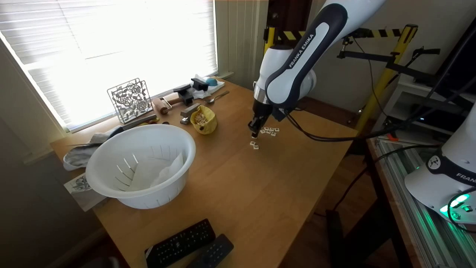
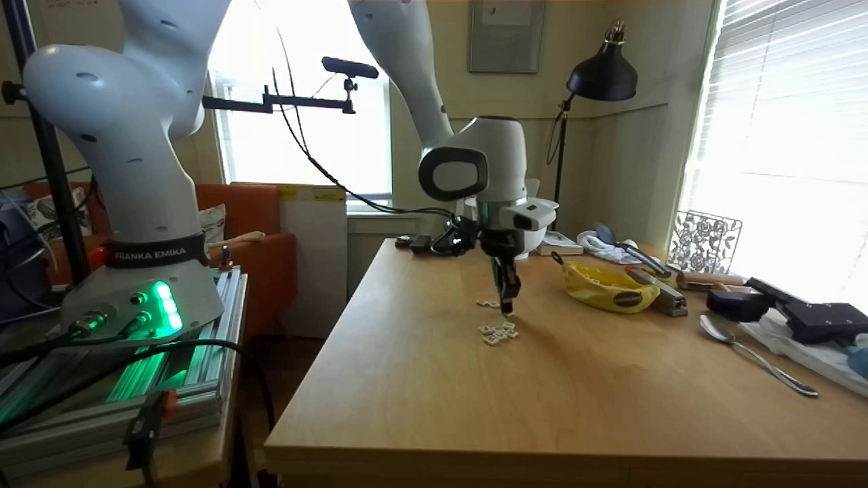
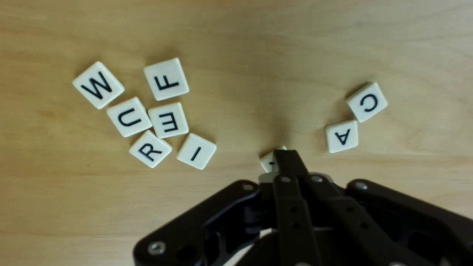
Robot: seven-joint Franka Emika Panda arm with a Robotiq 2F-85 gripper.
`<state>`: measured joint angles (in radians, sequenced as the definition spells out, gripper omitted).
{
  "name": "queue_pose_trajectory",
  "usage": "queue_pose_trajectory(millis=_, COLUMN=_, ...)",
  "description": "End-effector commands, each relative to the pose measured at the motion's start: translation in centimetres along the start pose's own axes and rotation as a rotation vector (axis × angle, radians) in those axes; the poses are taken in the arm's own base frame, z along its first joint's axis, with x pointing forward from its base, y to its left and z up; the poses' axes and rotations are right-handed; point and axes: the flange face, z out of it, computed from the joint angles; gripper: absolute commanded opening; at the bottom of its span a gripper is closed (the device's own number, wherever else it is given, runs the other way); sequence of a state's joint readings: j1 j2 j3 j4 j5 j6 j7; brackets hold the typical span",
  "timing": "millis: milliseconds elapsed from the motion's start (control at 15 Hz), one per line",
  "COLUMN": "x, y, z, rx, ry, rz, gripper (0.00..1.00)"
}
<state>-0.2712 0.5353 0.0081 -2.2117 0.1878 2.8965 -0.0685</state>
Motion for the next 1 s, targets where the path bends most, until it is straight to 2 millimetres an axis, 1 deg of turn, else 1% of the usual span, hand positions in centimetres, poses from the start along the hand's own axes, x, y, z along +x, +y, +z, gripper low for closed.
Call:
queue_pose_trajectory(millis=0, x=-0.8, y=-0.4, z=0.7, rx=0.023, ry=-0.039, rz=-0.010, gripper=0.00)
queue_pose_trajectory(millis=667, x=-1.4, y=-1.4, z=0.8, rx=0.035, ry=-0.071, rz=-0.034, gripper=0.00)
queue_pose_trajectory(millis=933, x=-1.5, y=-1.4, z=0.8, rx=0.032, ry=-0.085, rz=-0.040, gripper=0.00)
